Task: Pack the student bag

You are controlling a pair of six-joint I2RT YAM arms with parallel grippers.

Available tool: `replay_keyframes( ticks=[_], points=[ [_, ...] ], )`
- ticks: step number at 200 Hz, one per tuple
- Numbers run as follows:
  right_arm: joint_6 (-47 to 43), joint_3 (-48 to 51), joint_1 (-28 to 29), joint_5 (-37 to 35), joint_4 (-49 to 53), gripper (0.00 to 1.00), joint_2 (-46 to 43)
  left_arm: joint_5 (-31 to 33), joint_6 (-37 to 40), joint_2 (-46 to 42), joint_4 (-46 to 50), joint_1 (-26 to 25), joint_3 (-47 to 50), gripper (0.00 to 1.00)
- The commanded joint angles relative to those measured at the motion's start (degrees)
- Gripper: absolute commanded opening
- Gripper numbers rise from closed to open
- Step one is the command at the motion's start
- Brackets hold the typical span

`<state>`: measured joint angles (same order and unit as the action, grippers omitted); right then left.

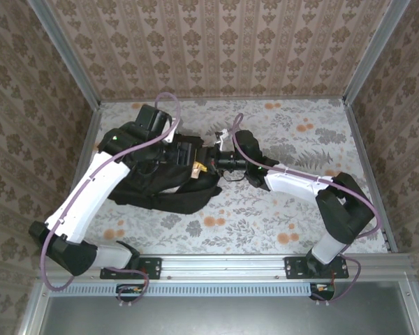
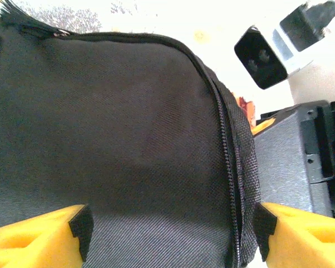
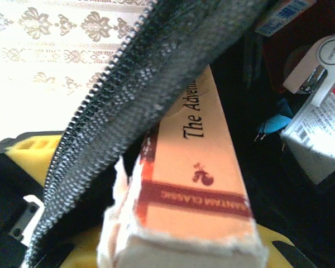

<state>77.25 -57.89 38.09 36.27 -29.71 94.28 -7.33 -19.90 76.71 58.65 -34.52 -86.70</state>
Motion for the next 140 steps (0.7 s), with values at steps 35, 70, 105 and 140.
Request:
replay_keyframes(
  ticks=[35, 70, 105, 140],
  points=[
    [2.97, -0.74, -0.23, 1.39, -12.93, 0.0, -0.56, 0.59, 0.11, 4.23, 0.21, -3.2, 0.82, 0.79],
    [3.08, -0.54, -0.26, 1.35, -12.91, 0.0, -0.52, 2.72, 0.62, 4.42, 0.05, -3.36, 0.84, 0.71],
    [3.38, -0.91, -0.34, 1.57, -12.91, 0.0, -0.59, 3.2, 1.05, 4.41, 0.21, -2.96, 1.21, 0.47],
    [3.78, -1.44, -0.25, 1.78, -12.94, 0.0, -0.8, 0.1, 0.66, 4.28, -0.58, -0.9, 2.88, 0.22]
  ],
)
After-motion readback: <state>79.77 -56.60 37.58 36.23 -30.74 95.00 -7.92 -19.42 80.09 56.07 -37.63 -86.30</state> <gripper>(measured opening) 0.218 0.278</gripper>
